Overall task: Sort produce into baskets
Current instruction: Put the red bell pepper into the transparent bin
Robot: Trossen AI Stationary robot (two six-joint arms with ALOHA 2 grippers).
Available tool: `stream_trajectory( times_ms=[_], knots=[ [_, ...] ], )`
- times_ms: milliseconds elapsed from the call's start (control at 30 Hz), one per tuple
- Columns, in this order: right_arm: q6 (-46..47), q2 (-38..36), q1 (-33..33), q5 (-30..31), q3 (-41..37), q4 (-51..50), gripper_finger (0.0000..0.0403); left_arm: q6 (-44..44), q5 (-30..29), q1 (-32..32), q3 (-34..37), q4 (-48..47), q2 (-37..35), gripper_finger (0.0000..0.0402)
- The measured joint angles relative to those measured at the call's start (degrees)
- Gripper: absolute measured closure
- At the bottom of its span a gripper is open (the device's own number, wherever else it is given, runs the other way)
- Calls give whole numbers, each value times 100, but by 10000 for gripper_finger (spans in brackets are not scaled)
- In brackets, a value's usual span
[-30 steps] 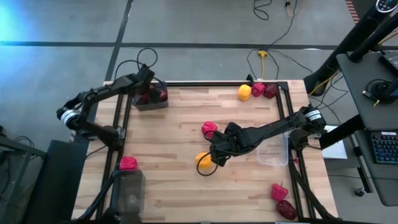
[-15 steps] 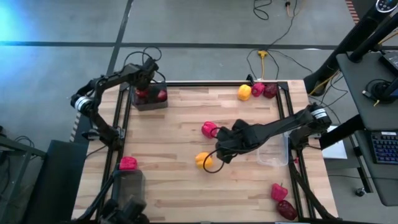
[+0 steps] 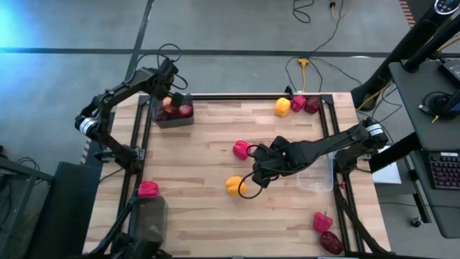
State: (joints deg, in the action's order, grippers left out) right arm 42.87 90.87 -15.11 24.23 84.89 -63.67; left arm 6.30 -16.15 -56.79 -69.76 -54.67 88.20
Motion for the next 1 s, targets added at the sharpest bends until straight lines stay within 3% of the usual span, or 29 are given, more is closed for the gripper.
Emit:
stream_trajectory(
  times_ms=[233,333,467,633,800,900,1000],
  knots=[
    [-90,14,-25,583,-275,438,55,332,2471,518,238,440,-764,19],
    [-316,33,41,894,-494,994,55,555,2899,1039,484,1002,-1256,19],
    [-524,33,337,1073,-721,1890,47,837,2915,1873,804,1761,-1850,19],
    [-700,107,1054,354,-1002,2474,25,1778,2544,2872,1204,2621,-2279,19],
    [-1463,497,1692,-324,-1017,2892,19,2494,2266,3806,1627,3532,-2459,19],
    [-1890,705,1880,-823,-1015,3422,19,2781,2090,4302,1755,3591,-2548,19],
    [-2045,885,1974,-944,-1015,3567,19,2923,1855,4719,1768,3302,-2652,19]
  ],
)
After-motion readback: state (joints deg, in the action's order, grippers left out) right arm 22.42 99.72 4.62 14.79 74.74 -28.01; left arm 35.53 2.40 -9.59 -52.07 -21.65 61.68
